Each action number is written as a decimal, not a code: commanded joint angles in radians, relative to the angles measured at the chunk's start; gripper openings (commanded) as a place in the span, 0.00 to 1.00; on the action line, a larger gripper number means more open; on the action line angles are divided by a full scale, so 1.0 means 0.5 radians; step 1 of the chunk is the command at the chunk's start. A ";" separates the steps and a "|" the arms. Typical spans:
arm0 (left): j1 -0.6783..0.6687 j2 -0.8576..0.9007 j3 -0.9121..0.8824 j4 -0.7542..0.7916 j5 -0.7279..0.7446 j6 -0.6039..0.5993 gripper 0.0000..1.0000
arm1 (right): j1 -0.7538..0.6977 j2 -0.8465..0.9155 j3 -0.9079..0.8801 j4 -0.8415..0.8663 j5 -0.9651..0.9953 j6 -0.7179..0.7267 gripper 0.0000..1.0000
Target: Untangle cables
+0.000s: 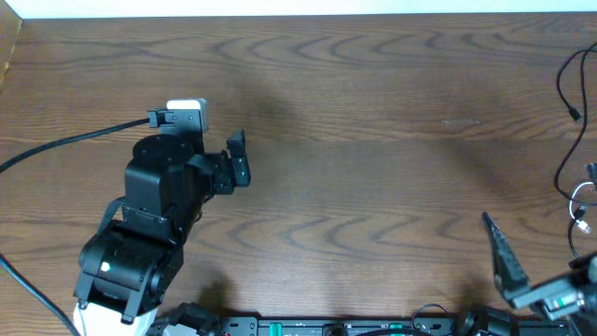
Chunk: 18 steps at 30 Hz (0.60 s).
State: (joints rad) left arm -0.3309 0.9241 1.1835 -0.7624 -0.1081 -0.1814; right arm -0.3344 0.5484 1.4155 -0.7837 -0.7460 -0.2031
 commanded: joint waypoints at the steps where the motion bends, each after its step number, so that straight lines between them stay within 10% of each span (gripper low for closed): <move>1: 0.001 0.019 0.027 -0.121 -0.018 0.018 0.96 | 0.003 -0.002 -0.137 0.005 -0.011 -0.023 0.99; 18: 0.001 0.104 0.027 -0.411 -0.018 0.018 0.96 | 0.003 -0.002 -1.082 0.689 -0.159 0.117 0.99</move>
State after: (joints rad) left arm -0.3309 0.9695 1.1835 -0.9661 -0.1081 -0.1818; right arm -0.3344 0.5503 0.9226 -0.4747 -0.7986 -0.1844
